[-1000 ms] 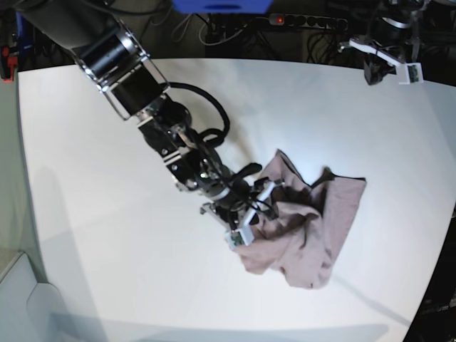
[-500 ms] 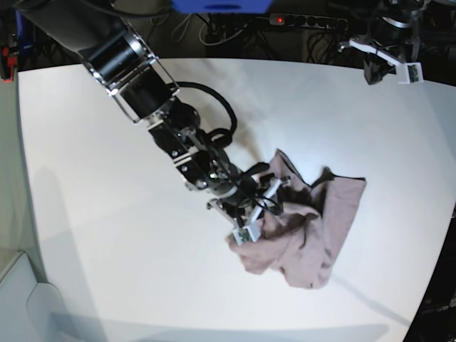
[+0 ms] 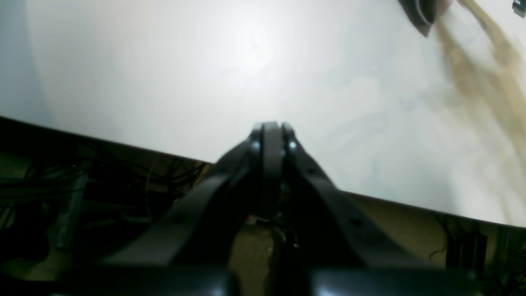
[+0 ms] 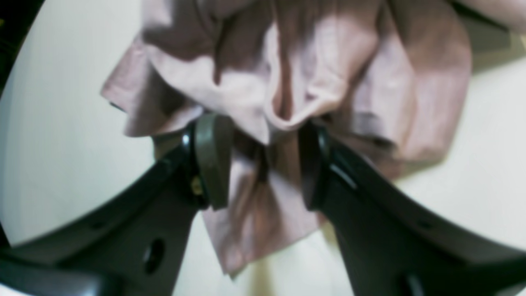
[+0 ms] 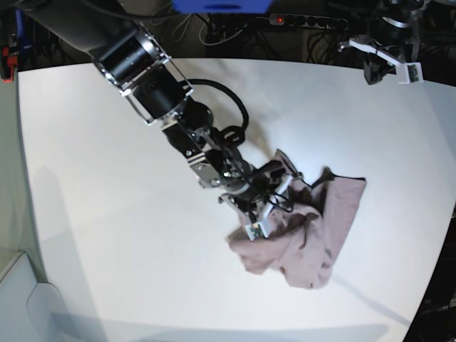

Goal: Layout the t-shirt on the table in an organized manner, then fold the t-shirt properly
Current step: 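Reach the right gripper to the crumpled pink t-shirt and grasp it, then drag the grasped shirt with the right gripper away from the heap, then grasp the shirt edge with the left gripper and pull it back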

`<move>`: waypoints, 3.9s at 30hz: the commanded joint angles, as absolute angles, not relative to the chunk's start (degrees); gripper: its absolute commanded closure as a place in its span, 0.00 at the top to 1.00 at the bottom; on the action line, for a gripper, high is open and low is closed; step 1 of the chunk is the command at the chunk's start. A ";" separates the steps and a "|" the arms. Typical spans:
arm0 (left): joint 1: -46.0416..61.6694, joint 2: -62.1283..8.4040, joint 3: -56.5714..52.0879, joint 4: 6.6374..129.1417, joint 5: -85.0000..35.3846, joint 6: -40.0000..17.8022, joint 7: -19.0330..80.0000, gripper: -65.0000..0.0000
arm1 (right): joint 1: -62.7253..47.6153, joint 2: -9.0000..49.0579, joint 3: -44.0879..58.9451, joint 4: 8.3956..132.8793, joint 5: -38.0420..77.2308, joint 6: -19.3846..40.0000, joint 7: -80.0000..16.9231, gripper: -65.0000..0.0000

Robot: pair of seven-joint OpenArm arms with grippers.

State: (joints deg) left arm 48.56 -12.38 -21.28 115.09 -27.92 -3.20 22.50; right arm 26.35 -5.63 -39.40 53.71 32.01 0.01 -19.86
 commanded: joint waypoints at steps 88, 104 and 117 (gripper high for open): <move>0.13 -2.33 6.64 83.21 -22.73 -2.95 39.43 0.39 | -7.69 11.82 17.54 95.43 32.84 0.31 -26.59 0.59; 4.00 -2.86 7.34 79.78 -23.25 -3.30 39.52 0.00 | -8.40 13.41 17.54 97.01 32.84 0.31 -26.59 0.59; 21.14 -2.15 13.05 116.44 -23.69 -3.56 45.58 0.01 | -6.81 13.41 17.54 96.57 32.84 0.31 -26.51 0.59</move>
